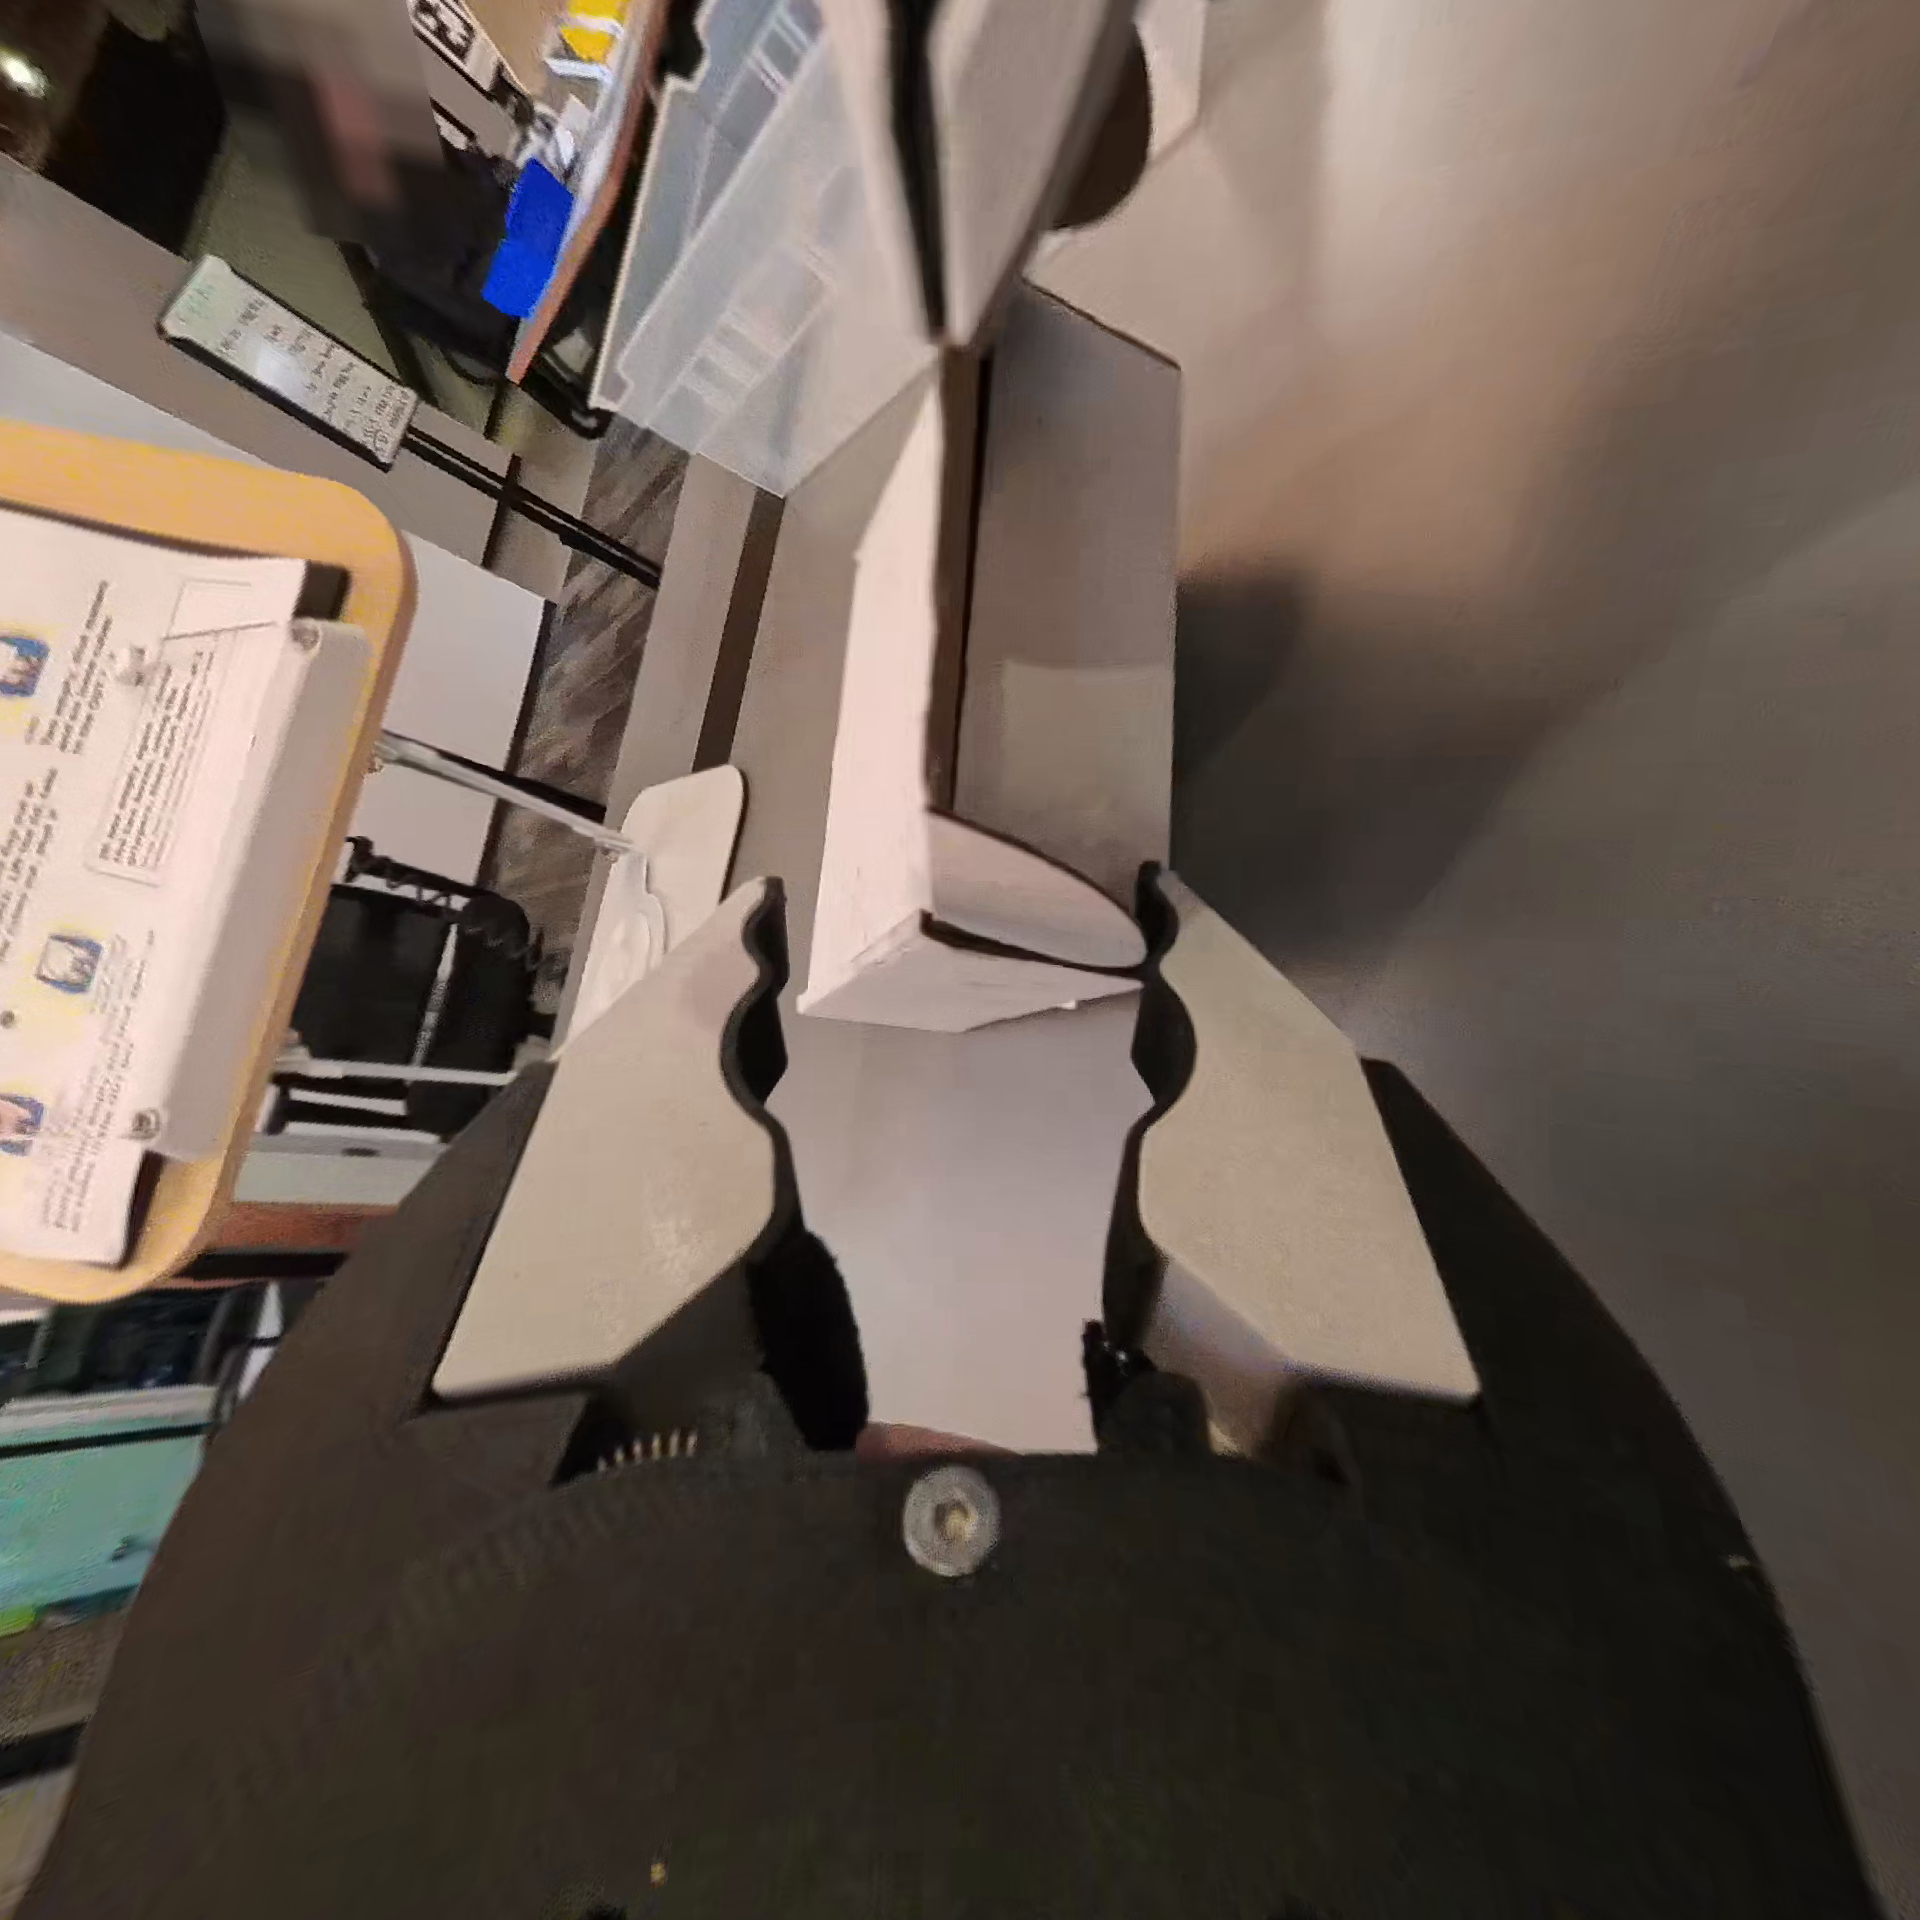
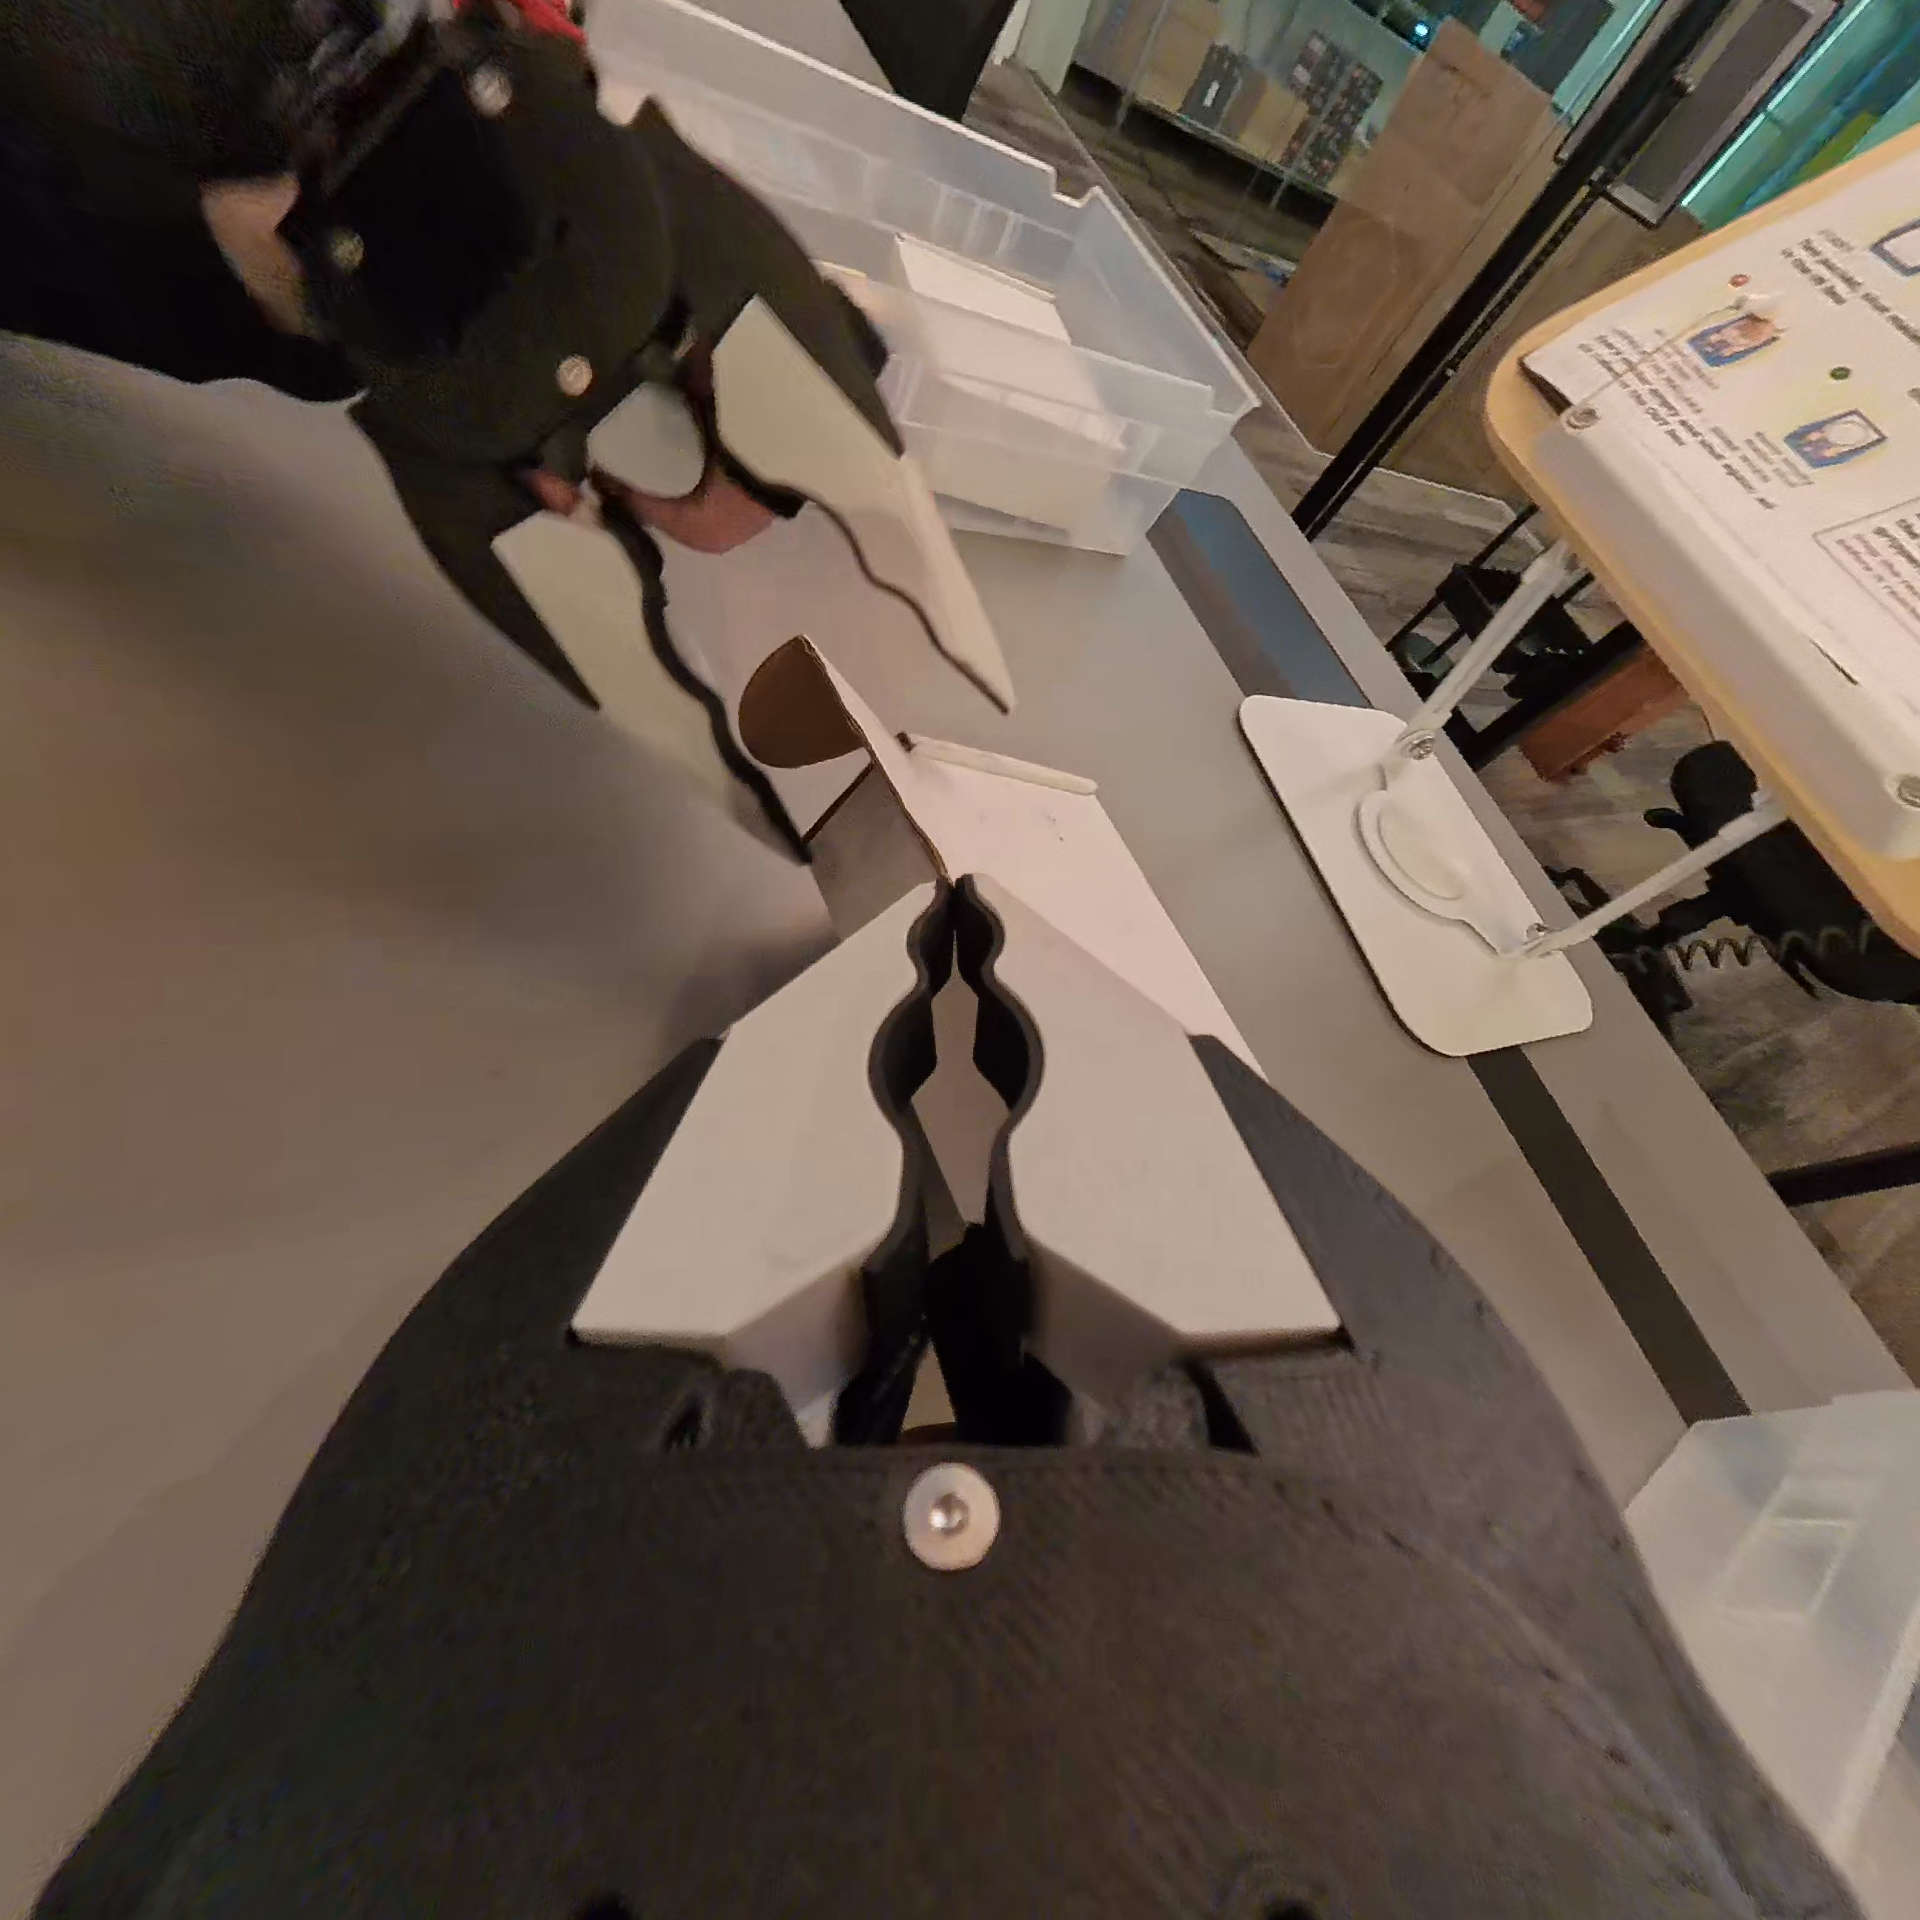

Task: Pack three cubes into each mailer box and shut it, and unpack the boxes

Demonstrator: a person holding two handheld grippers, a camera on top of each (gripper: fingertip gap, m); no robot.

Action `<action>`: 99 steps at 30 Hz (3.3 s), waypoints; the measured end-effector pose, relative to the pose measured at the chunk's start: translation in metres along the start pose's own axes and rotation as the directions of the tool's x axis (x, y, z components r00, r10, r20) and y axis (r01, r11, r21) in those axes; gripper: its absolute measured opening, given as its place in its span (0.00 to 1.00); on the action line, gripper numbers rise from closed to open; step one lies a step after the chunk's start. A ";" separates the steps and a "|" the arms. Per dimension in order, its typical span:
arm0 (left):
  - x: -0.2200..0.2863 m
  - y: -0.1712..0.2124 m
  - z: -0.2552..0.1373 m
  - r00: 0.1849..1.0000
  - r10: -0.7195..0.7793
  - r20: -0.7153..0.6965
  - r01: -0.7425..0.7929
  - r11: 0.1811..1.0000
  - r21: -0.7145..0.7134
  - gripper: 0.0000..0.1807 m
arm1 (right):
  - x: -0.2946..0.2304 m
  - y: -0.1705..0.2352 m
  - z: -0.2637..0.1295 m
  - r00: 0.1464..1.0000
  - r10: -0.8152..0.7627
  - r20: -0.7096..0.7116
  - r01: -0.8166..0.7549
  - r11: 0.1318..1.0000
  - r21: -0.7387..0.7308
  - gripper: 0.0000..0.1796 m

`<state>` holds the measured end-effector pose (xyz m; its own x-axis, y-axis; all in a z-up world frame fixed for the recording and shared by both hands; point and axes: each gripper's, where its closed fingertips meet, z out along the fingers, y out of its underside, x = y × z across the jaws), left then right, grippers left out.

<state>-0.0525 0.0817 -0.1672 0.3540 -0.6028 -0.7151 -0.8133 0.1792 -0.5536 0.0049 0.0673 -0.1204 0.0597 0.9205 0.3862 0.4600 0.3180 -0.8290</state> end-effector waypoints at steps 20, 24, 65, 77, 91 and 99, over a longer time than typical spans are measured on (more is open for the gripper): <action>0.022 0.001 -0.004 0.995 0.063 0.079 -0.068 0.996 0.059 0.24 | 0.013 -0.004 -0.002 0.986 0.155 0.060 -0.155 0.988 -0.002 0.00; 0.026 -0.002 -0.007 0.994 0.060 0.092 -0.069 0.993 0.096 0.23 | 0.015 -0.003 -0.002 0.969 0.228 0.092 -0.231 0.972 0.030 0.00; 0.032 0.010 0.039 0.992 0.106 0.066 -0.084 0.957 -0.277 0.06 | 0.053 -0.044 0.001 0.976 0.209 0.058 -0.203 0.975 -0.096 0.00; 0.058 -0.004 0.023 0.980 -0.038 -0.193 0.004 0.985 -0.173 0.01 | 0.167 -0.053 0.062 0.993 0.081 -0.086 -0.101 0.961 -0.258 0.00; 0.091 -0.028 -0.008 0.921 -0.122 -0.370 0.089 0.990 -0.105 0.01 | 0.143 0.099 0.140 0.974 0.225 0.014 -0.185 0.833 -0.522 0.01; 0.090 -0.027 -0.006 0.900 -0.187 -0.395 0.132 0.978 -0.162 0.00 | 0.141 -0.006 0.096 0.964 0.257 0.065 -0.228 0.930 -0.289 0.35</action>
<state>-0.0015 0.0174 -0.2142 0.2881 -0.8827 -0.3713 -0.8232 -0.0302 -0.5669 -0.0748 0.2175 -0.0999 0.1179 0.9840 0.1333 0.6700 0.0202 -0.7421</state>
